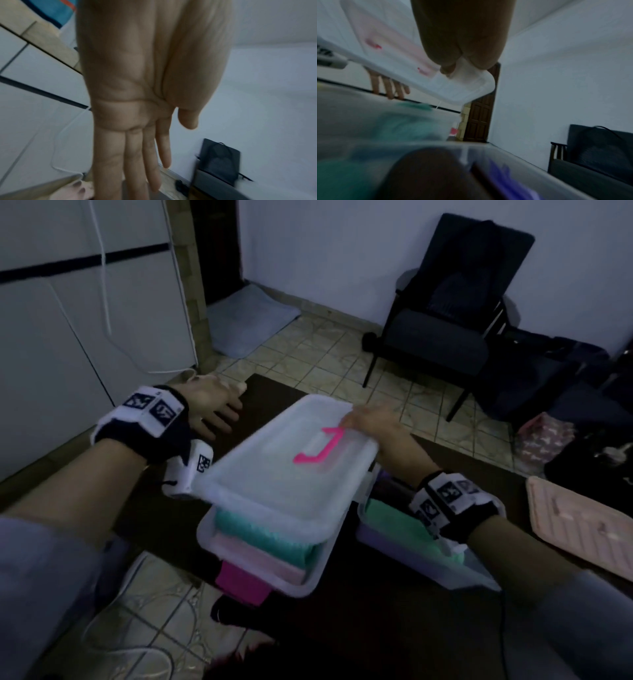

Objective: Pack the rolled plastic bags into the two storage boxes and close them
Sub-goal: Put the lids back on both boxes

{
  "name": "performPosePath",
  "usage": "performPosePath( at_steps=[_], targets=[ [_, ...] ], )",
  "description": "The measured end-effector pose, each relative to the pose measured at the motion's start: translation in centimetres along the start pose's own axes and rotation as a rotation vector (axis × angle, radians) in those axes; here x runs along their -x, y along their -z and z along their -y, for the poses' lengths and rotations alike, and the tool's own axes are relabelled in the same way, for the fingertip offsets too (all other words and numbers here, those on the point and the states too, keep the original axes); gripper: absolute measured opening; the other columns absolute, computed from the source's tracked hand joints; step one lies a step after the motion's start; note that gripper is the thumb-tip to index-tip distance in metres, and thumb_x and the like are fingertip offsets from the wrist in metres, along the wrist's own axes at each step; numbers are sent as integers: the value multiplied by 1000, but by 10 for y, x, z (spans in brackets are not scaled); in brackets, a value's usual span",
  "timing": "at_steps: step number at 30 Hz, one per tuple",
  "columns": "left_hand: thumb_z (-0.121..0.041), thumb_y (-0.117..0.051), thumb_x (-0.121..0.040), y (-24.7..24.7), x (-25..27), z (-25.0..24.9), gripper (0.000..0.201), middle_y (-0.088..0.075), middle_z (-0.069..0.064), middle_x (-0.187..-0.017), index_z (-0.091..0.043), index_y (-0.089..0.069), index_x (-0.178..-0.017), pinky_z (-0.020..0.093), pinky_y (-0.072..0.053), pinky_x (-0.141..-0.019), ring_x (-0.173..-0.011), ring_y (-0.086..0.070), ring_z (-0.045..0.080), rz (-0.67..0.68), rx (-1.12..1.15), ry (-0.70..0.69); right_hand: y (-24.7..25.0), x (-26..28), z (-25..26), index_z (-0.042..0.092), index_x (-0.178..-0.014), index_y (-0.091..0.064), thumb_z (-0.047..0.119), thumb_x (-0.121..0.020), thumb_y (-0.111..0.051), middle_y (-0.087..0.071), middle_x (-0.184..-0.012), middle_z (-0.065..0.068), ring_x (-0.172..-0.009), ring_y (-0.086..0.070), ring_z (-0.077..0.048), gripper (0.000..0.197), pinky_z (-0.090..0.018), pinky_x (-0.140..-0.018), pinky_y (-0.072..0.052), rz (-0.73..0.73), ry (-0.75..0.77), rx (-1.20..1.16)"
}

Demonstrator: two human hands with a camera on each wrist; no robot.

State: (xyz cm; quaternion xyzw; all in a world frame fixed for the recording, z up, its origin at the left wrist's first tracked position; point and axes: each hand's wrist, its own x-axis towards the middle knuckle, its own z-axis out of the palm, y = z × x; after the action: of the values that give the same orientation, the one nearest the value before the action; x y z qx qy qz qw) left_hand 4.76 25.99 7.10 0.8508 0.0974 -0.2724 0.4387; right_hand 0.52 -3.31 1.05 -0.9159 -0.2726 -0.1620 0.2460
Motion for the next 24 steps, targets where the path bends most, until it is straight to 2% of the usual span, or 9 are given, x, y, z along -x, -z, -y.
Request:
performPosePath(
  at_steps=[2,4,7,9,12,14,18,21,24],
  targets=[
    [-43,-34,-99,-14,12,10,49,-52,14,-132,-6,-49,-127,47,-44,-92,-114,-54,33,52,-94,9,-14,7,13,15,-123,-60,16,-87,-57,-60,-126,-7,-123,-48,-25,36,-46,-108,-32,166,81,113],
    [-51,-37,-95,-28,18,24,58,-59,17,-123,-3,-55,-122,47,-51,-87,-105,-60,34,62,-308,-9,-21,14,18,22,-131,-52,10,-85,-61,-55,-134,-4,-129,-44,-32,49,-58,-107,-31,281,130,236],
    [-44,-37,-98,-44,22,42,50,-60,19,-115,-4,-57,-118,44,-52,-87,-103,-59,36,93,-391,-22,-11,14,30,27,-144,-33,5,-87,-61,-30,-153,2,-143,-21,-24,68,-50,-115,-18,464,-8,290],
    [-41,-33,-100,-50,27,45,47,-59,17,-113,-4,-56,-118,38,-51,-82,-99,-59,31,42,-452,-59,-8,13,44,27,-148,-20,8,-86,-58,-15,-157,5,-146,-8,-20,75,-44,-118,-9,603,-53,334],
    [-40,-31,-100,-54,31,46,46,-59,14,-106,-4,-56,-115,34,-48,-79,-88,-58,26,-49,-543,-123,-5,7,53,26,-151,-5,12,-81,-65,-3,-159,4,-146,-3,-21,93,-45,-118,-10,758,-99,399],
    [-45,-34,-98,-53,32,48,48,-59,13,-108,-7,-58,-115,33,-47,-78,-90,-58,26,-63,-566,-150,-5,8,56,25,-151,-3,15,-82,-64,-3,-159,2,-145,-10,-22,92,-45,-116,-21,764,-94,467],
    [-53,-44,-92,-43,38,55,51,-58,10,-113,-9,-58,-113,33,-49,-80,-100,-57,25,15,-639,-137,-16,23,67,23,-151,-3,15,-93,-45,-6,-159,1,-137,-24,-27,72,-46,-103,-39,638,-187,599],
    [-48,-45,-94,-42,48,61,43,-55,10,-107,-8,-56,-106,29,-39,-77,-92,-51,21,20,-678,-115,-24,32,74,22,-151,-2,15,-96,-37,-6,-158,-1,-133,-28,-29,66,-45,-101,-39,570,-214,658],
    [-38,-43,-97,-53,58,70,40,-53,14,-121,-6,-50,-118,30,-39,-81,-99,-51,23,-3,-628,-114,-22,29,64,25,-151,-3,10,-94,-40,-5,-159,1,-135,-22,-30,69,-48,-105,-32,640,-234,545]
  ],
)
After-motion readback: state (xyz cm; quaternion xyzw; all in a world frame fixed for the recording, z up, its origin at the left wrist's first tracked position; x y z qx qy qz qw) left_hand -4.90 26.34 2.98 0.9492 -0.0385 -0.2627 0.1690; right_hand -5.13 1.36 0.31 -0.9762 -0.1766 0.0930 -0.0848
